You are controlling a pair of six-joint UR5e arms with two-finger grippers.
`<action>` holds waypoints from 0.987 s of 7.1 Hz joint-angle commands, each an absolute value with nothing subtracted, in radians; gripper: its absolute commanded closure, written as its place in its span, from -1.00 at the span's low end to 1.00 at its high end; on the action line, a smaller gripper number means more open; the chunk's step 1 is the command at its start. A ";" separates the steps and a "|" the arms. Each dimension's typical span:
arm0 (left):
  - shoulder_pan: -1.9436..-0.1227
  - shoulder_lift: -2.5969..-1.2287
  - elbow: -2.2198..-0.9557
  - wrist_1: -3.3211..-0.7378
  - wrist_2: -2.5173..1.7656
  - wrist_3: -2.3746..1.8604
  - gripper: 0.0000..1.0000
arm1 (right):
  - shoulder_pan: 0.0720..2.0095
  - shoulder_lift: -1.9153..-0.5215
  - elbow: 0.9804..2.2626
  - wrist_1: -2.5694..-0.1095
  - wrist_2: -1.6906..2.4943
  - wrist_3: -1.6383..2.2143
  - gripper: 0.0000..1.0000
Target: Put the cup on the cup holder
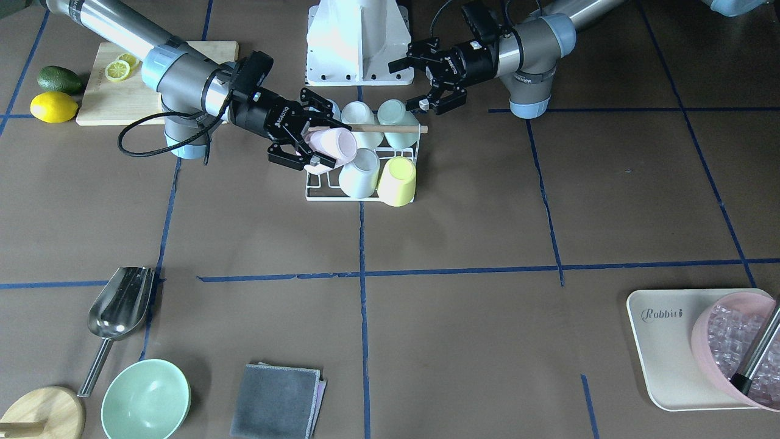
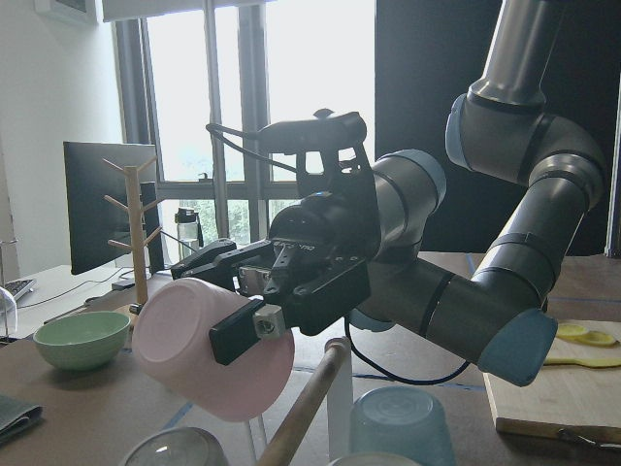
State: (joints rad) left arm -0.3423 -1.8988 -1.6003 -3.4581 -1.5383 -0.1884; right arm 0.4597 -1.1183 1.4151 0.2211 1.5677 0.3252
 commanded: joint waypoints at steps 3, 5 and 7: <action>-0.468 -1.885 -1.747 -3.329 -1.480 -0.266 -1.00 | 0.433 -1.135 1.397 0.299 1.568 0.334 -0.99; -0.570 -1.875 -1.839 -3.140 -1.439 -0.308 -1.00 | 0.446 -1.140 1.400 0.296 1.577 0.336 -1.00; -0.632 -1.808 -1.920 -2.931 -1.439 -0.350 -1.00 | 0.484 -1.137 1.397 0.293 1.586 0.339 -1.00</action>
